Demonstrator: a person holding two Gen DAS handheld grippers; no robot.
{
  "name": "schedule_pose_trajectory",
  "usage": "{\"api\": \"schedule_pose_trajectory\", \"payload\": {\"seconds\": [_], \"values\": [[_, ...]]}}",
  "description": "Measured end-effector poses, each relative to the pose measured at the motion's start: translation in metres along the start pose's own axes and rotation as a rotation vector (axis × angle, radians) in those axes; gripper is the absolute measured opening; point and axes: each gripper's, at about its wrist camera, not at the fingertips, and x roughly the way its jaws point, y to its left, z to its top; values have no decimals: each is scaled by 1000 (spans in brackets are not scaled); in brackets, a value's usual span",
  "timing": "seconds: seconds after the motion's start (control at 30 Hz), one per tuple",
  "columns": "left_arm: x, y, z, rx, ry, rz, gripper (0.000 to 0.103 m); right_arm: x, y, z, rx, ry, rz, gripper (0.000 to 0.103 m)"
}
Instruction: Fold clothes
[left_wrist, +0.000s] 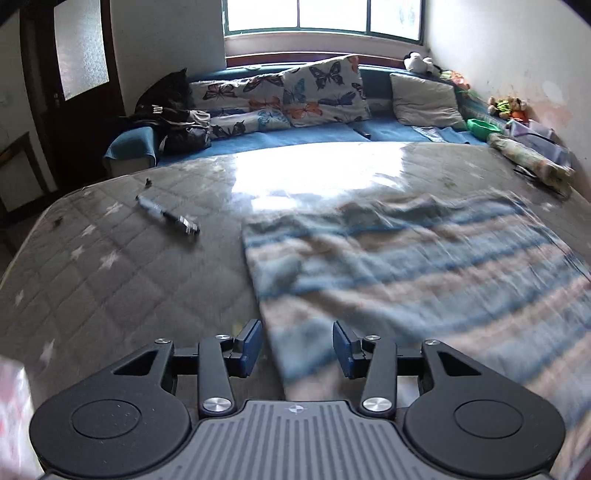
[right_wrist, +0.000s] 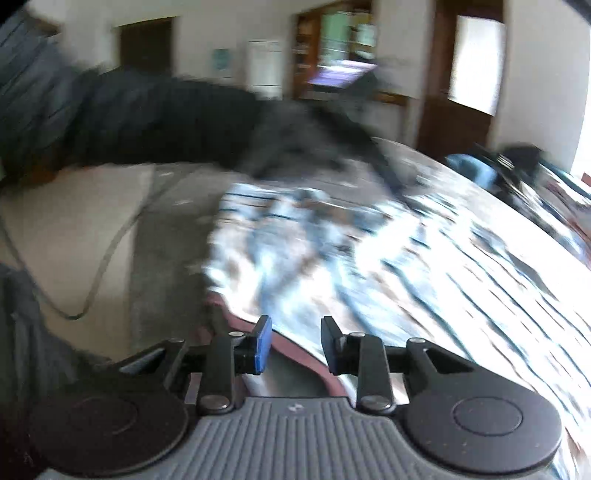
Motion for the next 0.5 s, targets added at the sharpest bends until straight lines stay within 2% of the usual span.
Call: {"api": "schedule_pose_trajectory", "payload": {"seconds": [0.1, 0.2, 0.37, 0.47, 0.5], "values": [[-19, -6, -25, 2, -7, 15, 54, -10, -16, -14, 78, 1, -64, 38], [-36, -12, -49, 6, -13, 32, 55, -21, -32, -28, 157, 1, -127, 51], [-46, -15, -67, 26, -9, 99, 55, -38, -58, -51, 287, 2, -234, 55], [-51, -13, -72, 19, -9, 112, 49, -49, -74, -65, 366, 3, -297, 56], [-52, -13, -74, 16, -10, 117, 43, -51, -77, -71, 382, 9, -318, 56]]}}
